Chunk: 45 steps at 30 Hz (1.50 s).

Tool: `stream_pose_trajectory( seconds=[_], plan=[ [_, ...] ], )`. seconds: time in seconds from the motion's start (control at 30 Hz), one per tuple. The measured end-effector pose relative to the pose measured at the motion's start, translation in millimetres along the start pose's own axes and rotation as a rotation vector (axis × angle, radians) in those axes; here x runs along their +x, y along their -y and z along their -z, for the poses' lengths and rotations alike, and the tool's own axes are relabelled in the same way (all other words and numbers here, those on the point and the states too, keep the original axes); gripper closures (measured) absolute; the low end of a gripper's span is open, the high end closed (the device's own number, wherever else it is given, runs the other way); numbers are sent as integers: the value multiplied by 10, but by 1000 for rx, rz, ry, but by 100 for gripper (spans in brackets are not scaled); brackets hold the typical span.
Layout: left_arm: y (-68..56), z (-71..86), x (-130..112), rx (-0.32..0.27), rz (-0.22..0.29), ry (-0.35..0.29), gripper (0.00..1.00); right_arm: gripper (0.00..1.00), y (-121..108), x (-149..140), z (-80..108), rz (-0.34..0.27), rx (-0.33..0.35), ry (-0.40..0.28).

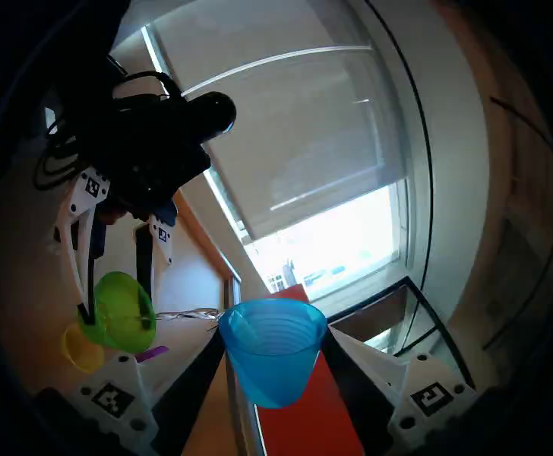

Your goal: Pour water

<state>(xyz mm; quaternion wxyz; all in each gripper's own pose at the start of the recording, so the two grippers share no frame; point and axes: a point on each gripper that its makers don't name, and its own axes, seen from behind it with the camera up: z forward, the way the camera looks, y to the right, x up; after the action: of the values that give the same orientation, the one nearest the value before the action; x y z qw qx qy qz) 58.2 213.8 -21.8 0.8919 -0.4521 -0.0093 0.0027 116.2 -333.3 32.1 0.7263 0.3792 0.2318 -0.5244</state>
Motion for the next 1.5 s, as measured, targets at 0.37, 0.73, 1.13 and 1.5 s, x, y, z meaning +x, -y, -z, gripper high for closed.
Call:
stream_pose_trajectory(
  seconds=[0.37,0.73,1.13,1.5],
  plan=[
    [9,-11,20,3,-3,-1,11,9,-45,0,-1,31,-6,4],
    [8,-25,20,4,-4,3,11,9,-75,6,0,67,-15,9],
    [6,-30,30,5,-6,3,11,9,-106,31,-11,104,-25,10],
    [7,-44,18,6,-9,4,11,9,-127,35,-27,136,-32,10]
  ],
)
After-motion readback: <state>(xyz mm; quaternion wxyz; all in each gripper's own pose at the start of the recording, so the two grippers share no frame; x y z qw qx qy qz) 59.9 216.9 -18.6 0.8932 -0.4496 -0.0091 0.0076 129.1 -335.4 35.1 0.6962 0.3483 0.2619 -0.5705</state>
